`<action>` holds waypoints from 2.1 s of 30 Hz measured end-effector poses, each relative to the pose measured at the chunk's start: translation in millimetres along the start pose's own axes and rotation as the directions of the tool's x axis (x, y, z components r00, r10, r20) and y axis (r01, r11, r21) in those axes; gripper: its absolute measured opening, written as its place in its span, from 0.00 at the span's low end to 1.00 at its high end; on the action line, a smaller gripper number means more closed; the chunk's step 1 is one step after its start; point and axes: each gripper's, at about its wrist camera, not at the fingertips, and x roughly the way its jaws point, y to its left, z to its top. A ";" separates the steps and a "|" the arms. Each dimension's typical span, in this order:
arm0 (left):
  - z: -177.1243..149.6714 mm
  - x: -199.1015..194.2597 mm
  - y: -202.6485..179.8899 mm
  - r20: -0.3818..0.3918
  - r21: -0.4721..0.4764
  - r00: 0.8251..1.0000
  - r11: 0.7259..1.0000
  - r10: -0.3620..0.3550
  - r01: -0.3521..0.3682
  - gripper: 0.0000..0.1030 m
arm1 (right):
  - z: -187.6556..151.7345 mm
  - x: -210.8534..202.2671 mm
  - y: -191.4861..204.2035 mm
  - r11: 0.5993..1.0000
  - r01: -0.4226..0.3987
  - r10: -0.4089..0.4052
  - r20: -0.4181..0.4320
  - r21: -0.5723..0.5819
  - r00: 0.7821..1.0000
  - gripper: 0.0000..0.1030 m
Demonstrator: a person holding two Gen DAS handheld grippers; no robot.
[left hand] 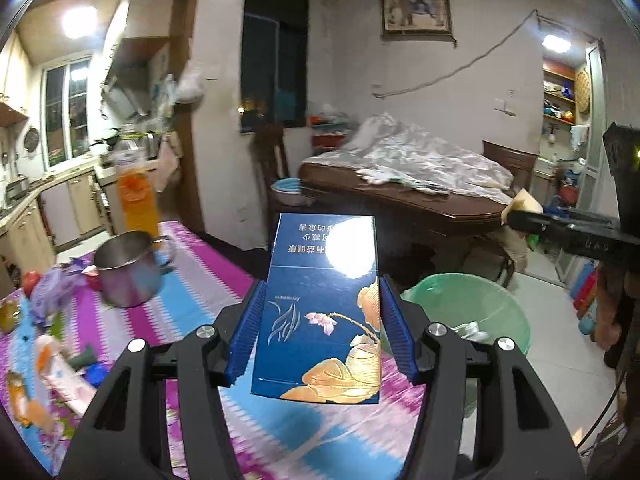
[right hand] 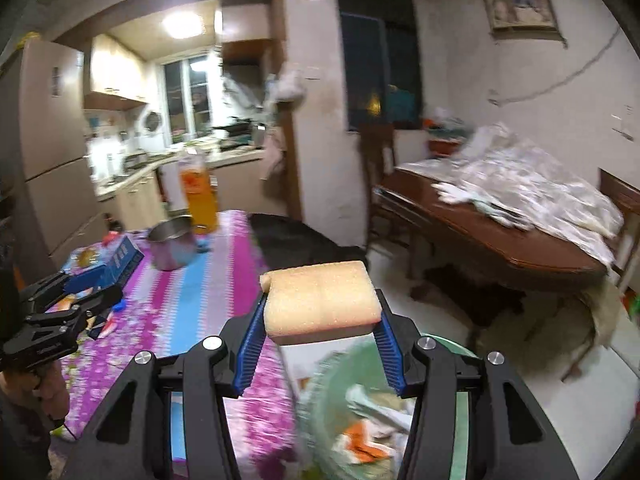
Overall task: Collect trash
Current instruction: 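Carry the blue box and beige sponge toward the green bin, then open both tools over the green bin to drop the box and sponge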
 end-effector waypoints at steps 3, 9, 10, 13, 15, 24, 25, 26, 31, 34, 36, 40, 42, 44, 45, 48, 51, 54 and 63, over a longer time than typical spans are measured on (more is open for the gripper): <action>6.3 21.7 -26.1 -0.013 0.000 1.000 1.000 -0.029 0.029 0.53 | -5.8 4.2 -20.4 0.998 0.058 -0.058 -0.016 0.021 0.998 0.50; 9.4 58.6 -73.0 -0.053 -0.001 0.997 0.998 -0.060 0.060 0.53 | -21.5 19.9 -56.3 0.986 0.159 -0.155 -0.072 0.049 0.985 0.50; 9.0 63.9 -80.0 -0.061 -0.003 0.996 0.998 -0.065 0.065 0.53 | -24.8 24.0 -62.6 0.984 0.168 -0.163 -0.086 0.055 0.983 0.50; 7.7 85.9 -103.7 -0.097 -0.003 0.992 0.997 -0.079 0.079 0.53 | -33.8 36.8 -76.7 0.980 0.188 -0.178 -0.130 0.071 0.975 0.50; 6.7 96.4 -112.9 -0.120 -0.005 0.989 0.997 -0.082 0.082 0.53 | -38.2 48.0 -80.0 0.977 0.198 -0.184 -0.161 0.075 0.970 0.50; -6.4 147.3 -132.6 -0.243 -0.012 0.968 0.998 -0.066 0.065 0.53 | -60.4 84.9 -107.8 0.968 0.220 -0.182 -0.263 0.123 0.948 0.50; -8.5 150.8 -133.8 -0.252 -0.011 0.966 0.998 -0.067 0.066 0.53 | -61.8 85.6 -110.7 0.967 0.222 -0.183 -0.266 0.126 0.946 0.50; -9.4 153.2 -134.9 -0.257 -0.011 0.964 0.998 -0.069 0.068 0.53 | -63.5 87.3 -113.0 0.966 0.225 -0.184 -0.271 0.129 0.945 0.50; -15.2 166.4 -142.7 -0.286 -0.007 0.954 0.996 -0.086 0.087 0.53 | -73.2 98.2 -123.8 0.964 0.224 -0.173 -0.303 0.142 0.937 0.50; -15.6 171.3 -145.4 -0.296 -0.008 0.951 0.996 -0.090 0.092 0.53 | -78.1 103.3 -129.8 0.963 0.223 -0.167 -0.315 0.149 0.934 0.50; -15.6 173.6 -146.8 -0.302 -0.009 0.949 0.996 -0.092 0.094 0.53 | -80.5 105.1 -130.9 0.963 0.223 -0.166 -0.320 0.153 0.933 0.50; -17.9 177.5 -147.9 -0.316 -0.012 0.944 0.995 -0.096 0.097 0.53 | -83.5 108.6 -133.9 0.962 0.222 -0.161 -0.327 0.159 0.931 0.50; -19.1 178.9 -149.3 -0.321 -0.011 0.942 0.995 -0.098 0.100 0.53 | -85.7 109.9 -133.6 0.962 0.220 -0.158 -0.329 0.160 0.931 0.50; -18.5 181.5 -150.1 -0.325 -0.010 0.940 0.994 -0.102 0.104 0.53 | -87.2 110.9 -133.1 0.962 0.217 -0.154 -0.331 0.163 0.931 0.50; -18.6 181.7 -151.5 -0.326 -0.008 0.940 0.995 -0.100 0.103 0.53 | -87.7 111.4 -132.7 0.962 0.217 -0.153 -0.332 0.164 0.931 0.50; -18.6 182.7 -151.7 -0.329 -0.004 0.940 0.995 -0.097 0.101 0.53 | -87.1 112.0 -134.3 0.963 0.214 -0.149 -0.332 0.167 0.931 0.51; -18.2 183.2 -151.5 -0.330 -0.009 0.939 0.995 -0.097 0.099 0.53 | -87.1 112.8 -132.5 0.964 0.210 -0.147 -0.330 0.165 0.932 0.51; -18.4 183.7 -152.4 -0.332 -0.007 0.939 0.995 -0.093 0.096 0.54 | -87.3 112.5 -132.6 0.963 0.209 -0.146 -0.324 0.169 0.935 0.52; -20.0 183.0 -152.7 -0.336 -0.011 0.938 0.996 -0.085 0.086 0.67 | -83.5 102.1 -137.3 0.959 0.206 -0.143 -0.295 0.196 0.945 0.66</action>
